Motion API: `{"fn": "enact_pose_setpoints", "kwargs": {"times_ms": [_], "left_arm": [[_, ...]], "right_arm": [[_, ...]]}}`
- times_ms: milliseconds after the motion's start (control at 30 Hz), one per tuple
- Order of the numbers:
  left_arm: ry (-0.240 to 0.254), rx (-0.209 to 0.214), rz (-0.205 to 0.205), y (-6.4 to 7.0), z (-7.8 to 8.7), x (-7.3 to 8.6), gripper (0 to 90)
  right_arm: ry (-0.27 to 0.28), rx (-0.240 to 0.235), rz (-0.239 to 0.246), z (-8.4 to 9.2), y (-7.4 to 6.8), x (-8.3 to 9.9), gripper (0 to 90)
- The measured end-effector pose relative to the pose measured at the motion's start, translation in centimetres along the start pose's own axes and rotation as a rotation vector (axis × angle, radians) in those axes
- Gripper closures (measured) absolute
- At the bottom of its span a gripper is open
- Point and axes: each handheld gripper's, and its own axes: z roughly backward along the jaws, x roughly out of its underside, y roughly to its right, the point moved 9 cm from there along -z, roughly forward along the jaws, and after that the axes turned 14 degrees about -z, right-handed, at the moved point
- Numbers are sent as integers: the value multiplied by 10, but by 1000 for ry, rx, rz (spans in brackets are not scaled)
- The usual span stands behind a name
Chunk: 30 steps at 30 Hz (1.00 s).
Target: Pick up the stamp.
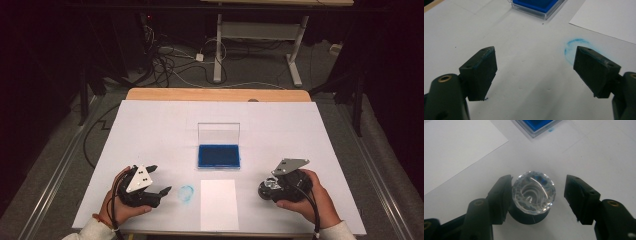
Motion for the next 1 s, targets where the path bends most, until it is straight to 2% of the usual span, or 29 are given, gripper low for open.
{"fn": "enact_pose_setpoints", "kwargs": {"times_ms": [467,767,1000], "left_arm": [[-19,6,-10,2,-2,1,187],[-24,14,-13,3,-3,2,187],[-31,16,-13,3,-3,3,187]], "right_arm": [[-3,-18,11,-1,-2,-1,478],[-6,-28,19,-5,-3,0,557],[0,-26,25,-5,-3,-1,563]]}}
